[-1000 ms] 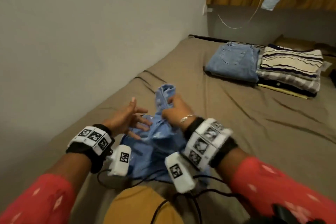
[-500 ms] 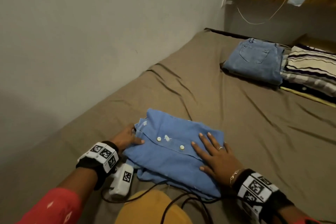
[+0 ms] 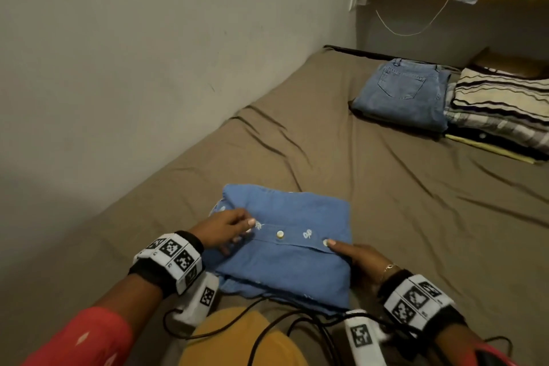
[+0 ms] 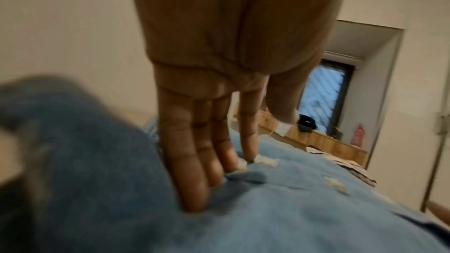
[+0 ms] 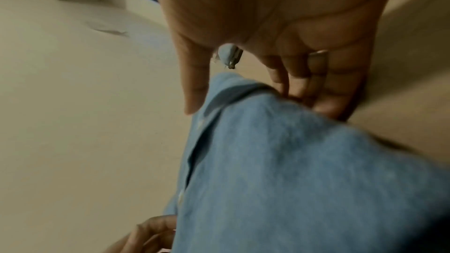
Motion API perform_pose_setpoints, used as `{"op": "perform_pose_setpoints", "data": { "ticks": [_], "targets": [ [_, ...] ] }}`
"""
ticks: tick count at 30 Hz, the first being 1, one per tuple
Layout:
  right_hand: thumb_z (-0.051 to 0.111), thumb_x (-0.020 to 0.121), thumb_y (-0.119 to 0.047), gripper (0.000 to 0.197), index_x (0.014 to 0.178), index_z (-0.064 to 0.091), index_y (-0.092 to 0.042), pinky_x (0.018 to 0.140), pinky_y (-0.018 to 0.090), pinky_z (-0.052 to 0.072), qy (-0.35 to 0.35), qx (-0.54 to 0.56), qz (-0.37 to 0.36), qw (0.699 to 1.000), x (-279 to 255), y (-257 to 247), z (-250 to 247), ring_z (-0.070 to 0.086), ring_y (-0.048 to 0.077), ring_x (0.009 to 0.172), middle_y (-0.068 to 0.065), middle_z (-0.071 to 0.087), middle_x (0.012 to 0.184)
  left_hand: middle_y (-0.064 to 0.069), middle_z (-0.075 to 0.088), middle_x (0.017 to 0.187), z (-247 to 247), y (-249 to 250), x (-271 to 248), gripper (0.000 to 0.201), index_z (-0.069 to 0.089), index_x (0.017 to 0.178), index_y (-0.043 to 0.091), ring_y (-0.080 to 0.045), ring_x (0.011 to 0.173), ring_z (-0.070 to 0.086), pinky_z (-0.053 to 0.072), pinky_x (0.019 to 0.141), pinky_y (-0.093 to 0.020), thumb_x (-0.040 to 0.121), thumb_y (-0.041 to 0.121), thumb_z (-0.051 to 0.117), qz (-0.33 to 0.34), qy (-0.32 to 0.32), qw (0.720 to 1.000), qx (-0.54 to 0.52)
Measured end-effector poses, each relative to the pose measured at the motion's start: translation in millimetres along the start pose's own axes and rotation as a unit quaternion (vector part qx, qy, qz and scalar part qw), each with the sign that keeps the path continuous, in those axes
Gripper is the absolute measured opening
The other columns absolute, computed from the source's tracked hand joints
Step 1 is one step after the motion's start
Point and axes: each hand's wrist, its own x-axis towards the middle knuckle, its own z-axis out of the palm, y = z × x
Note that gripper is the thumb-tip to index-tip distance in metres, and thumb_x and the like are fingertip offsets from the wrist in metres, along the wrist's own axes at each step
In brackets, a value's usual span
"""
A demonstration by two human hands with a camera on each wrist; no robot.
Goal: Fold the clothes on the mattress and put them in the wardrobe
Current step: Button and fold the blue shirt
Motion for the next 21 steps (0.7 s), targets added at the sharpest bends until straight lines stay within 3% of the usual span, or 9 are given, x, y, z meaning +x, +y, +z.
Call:
{"op": "perform_pose_setpoints", "data": {
  "ticks": [4, 7, 9, 11, 12, 15, 17, 19, 21],
  "targets": [
    [0.075, 0.054, -0.013, 0.051, 0.104, 0.067, -0.001, 0.065, 0.029, 0.054, -0.025, -0.006, -0.051, 0.998, -9.5, -28.0, 20.4, 0.067, 0.026, 0.076, 0.018, 0.069, 0.096, -0.002, 0.046, 0.077, -2.3, 21.2, -4.9, 0.030, 0.045, 0.090, 0.014, -0.013, 0.062, 0.047, 0.045, 0.047, -0.027, 0.097, 0.041, 0.035, -0.049, 0.010, 0.997, -0.052],
    [0.069, 0.052, -0.013, 0.038, 0.089, 0.068, -0.005, 0.061, 0.026, 0.054, -0.035, -0.098, -0.159, 0.982, -37.7, -80.4, 25.2, 0.066, 0.022, 0.068, 0.012, 0.071, 0.081, -0.008, 0.056, 0.082, 0.8, 59.9, -11.1, 0.053, 0.049, 0.096, 0.012, -0.020, 0.073, 0.059, 0.053, 0.049, -0.036, 0.092, 0.058, 0.022, -0.072, 0.005, 0.990, -0.117],
    [0.070, 0.050, -0.013, 0.028, 0.078, 0.067, -0.010, 0.060, 0.025, 0.053, -0.018, -0.190, -0.252, 0.949, -65.3, -125.4, 23.4, 0.064, 0.018, 0.066, 0.006, 0.069, 0.073, -0.013, 0.059, 0.084, 7.7, 91.8, -1.5, 0.069, 0.051, 0.092, 0.011, -0.023, 0.077, 0.061, 0.054, 0.044, -0.035, 0.087, 0.067, 0.010, -0.042, -0.005, 0.982, -0.183],
    [0.078, 0.054, -0.014, 0.031, 0.082, 0.065, -0.013, 0.070, 0.030, 0.049, 0.015, -0.323, -0.353, 0.878, -95.6, -166.8, 13.5, 0.060, 0.016, 0.077, 0.005, 0.067, 0.082, -0.012, 0.059, 0.083, 21.7, 126.6, 16.1, 0.080, 0.055, 0.089, 0.011, -0.024, 0.075, 0.061, 0.054, 0.043, -0.035, 0.083, 0.071, 0.002, -0.003, -0.026, 0.958, -0.287],
    [0.080, 0.058, -0.016, 0.037, 0.091, 0.064, -0.014, 0.074, 0.030, 0.046, 0.030, -0.410, -0.392, 0.823, -111.1, -183.9, 6.2, 0.058, 0.016, 0.084, 0.004, 0.065, 0.090, -0.012, 0.061, 0.085, 32.5, 145.0, 26.5, 0.083, 0.058, 0.092, 0.012, -0.024, 0.076, 0.062, 0.054, 0.045, -0.036, 0.083, 0.073, 0.002, 0.027, -0.039, 0.938, -0.344],
    [0.066, 0.061, -0.042, 0.061, 0.115, 0.054, -0.015, 0.077, 0.027, 0.041, 0.106, -0.671, -0.415, 0.605, -143.1, -203.1, -20.6, 0.058, 0.024, 0.098, 0.005, 0.061, 0.107, -0.010, 0.070, 0.095, 77.0, 185.0, 52.3, 0.068, 0.061, 0.107, 0.016, -0.025, 0.078, 0.069, 0.057, 0.057, -0.041, 0.093, 0.064, 0.015, 0.095, -0.090, 0.870, -0.476],
    [0.064, 0.064, -0.039, 0.056, 0.114, 0.050, -0.018, 0.076, 0.034, 0.047, 0.138, -0.754, -0.419, 0.486, -145.9, -183.8, -47.3, 0.060, 0.031, 0.097, 0.007, 0.062, 0.107, -0.012, 0.065, 0.116, 115.3, 194.5, 61.3, 0.040, 0.054, 0.123, 0.013, -0.020, 0.081, 0.069, 0.057, 0.061, -0.036, 0.099, 0.036, 0.031, 0.103, -0.084, 0.872, -0.471],
    [0.069, 0.058, -0.032, 0.052, 0.103, 0.047, -0.020, 0.061, 0.038, 0.053, 0.121, -0.789, -0.400, 0.450, -136.9, -142.7, -76.1, 0.065, 0.031, 0.082, 0.006, 0.062, 0.103, -0.017, 0.060, 0.124, 151.0, 184.5, 61.5, 0.039, 0.045, 0.132, 0.002, -0.013, 0.078, 0.063, 0.056, 0.058, -0.023, 0.095, 0.015, 0.042, 0.051, -0.043, 0.890, -0.451],
    [0.080, 0.040, -0.035, 0.065, 0.092, 0.043, -0.022, 0.043, 0.029, 0.051, 0.120, -0.809, -0.325, 0.475, -119.3, -84.1, -112.8, 0.068, 0.023, 0.067, 0.005, 0.065, 0.101, -0.014, 0.072, 0.079, 181.7, 162.5, 51.6, 0.043, 0.057, 0.115, -0.004, -0.015, 0.059, 0.061, 0.050, 0.044, -0.019, 0.079, 0.018, 0.067, -0.020, -0.064, 0.885, -0.461]
  ]
}}
